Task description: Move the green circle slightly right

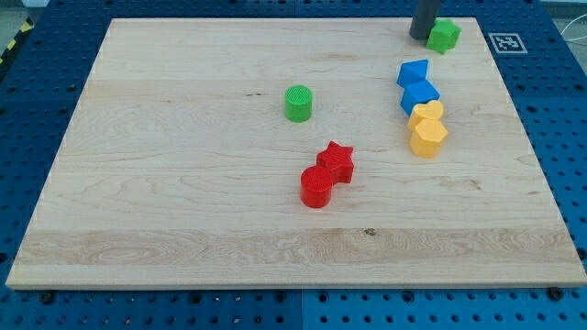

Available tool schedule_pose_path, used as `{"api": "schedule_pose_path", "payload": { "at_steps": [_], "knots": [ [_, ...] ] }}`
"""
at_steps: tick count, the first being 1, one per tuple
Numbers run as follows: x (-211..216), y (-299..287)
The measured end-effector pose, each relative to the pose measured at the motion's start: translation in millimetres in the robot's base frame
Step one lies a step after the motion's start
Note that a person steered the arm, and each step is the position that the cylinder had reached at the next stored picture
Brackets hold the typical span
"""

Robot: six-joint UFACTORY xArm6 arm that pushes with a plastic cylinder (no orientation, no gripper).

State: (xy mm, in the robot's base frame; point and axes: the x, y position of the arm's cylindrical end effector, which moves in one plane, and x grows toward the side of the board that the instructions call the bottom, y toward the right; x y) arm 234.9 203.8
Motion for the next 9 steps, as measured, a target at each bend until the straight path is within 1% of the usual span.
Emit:
{"api": "schedule_pose_path", "payload": {
  "at_steps": [1, 2, 3, 5, 6, 8, 9],
  "knots": [
    [0, 8],
    [0, -4],
    [0, -66],
    [0, -89],
    [13, -125],
    [14, -130],
    [33, -178]
  ]
}}
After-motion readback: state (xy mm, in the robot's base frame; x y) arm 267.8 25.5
